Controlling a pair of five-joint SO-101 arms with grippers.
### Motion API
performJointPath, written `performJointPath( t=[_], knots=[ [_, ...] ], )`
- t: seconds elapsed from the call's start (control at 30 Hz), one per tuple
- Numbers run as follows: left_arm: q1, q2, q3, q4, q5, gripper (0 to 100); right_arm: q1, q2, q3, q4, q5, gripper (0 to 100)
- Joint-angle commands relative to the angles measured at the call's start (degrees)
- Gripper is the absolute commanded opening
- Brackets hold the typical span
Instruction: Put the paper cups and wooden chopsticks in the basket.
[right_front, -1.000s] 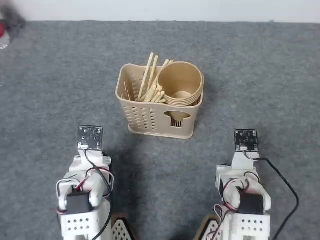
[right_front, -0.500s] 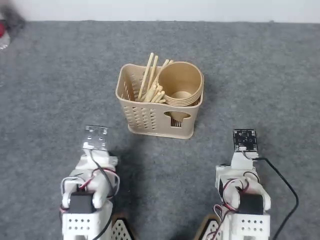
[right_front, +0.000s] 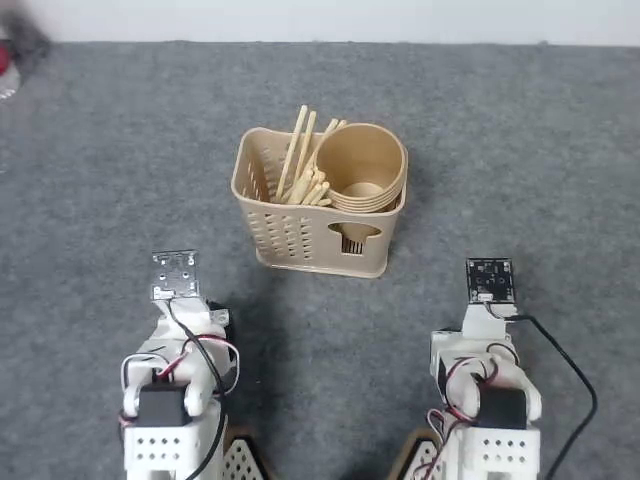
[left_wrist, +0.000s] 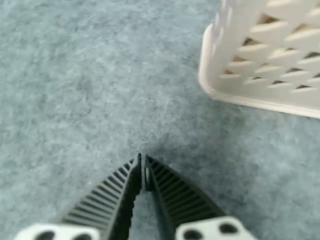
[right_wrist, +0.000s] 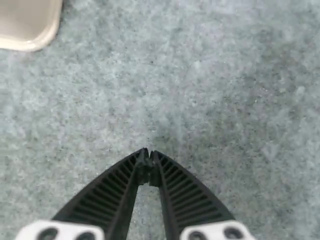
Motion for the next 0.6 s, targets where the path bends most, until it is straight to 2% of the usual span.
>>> performJointPath(
  t=[0.0,0.57],
  knots=[
    [-0.18,-0.62,-0.57,0.09,0.97,1,-0.13,-0.84,1.05,0.04,-0.79,0.7],
    [0.09,-0.70,-0.57,0.26,0.26,1,0.13,-0.84,1.05,0.04,-0.44,0.9]
  ],
)
